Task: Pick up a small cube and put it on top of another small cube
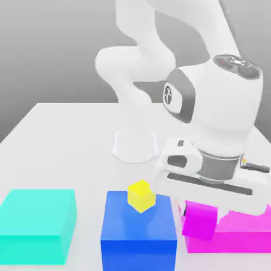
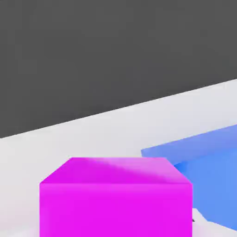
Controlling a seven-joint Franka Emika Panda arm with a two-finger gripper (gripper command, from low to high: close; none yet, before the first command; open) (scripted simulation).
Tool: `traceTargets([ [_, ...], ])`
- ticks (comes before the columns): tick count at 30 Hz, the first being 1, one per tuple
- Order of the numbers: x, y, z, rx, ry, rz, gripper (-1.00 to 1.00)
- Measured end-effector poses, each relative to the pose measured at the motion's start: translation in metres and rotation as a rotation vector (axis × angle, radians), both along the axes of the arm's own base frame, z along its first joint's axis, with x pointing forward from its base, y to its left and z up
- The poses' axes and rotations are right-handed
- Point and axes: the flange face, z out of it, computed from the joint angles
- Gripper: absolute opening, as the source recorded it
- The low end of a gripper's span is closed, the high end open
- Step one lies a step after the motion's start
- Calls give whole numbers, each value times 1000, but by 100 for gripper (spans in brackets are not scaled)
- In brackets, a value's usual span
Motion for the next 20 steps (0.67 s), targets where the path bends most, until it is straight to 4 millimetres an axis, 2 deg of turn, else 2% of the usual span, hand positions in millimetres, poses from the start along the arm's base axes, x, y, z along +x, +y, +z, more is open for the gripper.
traceTargets([
  [3, -19, -27, 19, 3, -3, -69, -100],
  [11, -79, -79, 61, 64, -25, -232, -100],
  [13, -85, -84, 48, 73, -29, -249, -100],
  [16, -86, -85, 12, 75, -30, -254, -100],
  [17, -87, -85, 4, 75, -30, -254, 100],
  [20, -87, -85, 4, 75, -30, -254, 100],
])
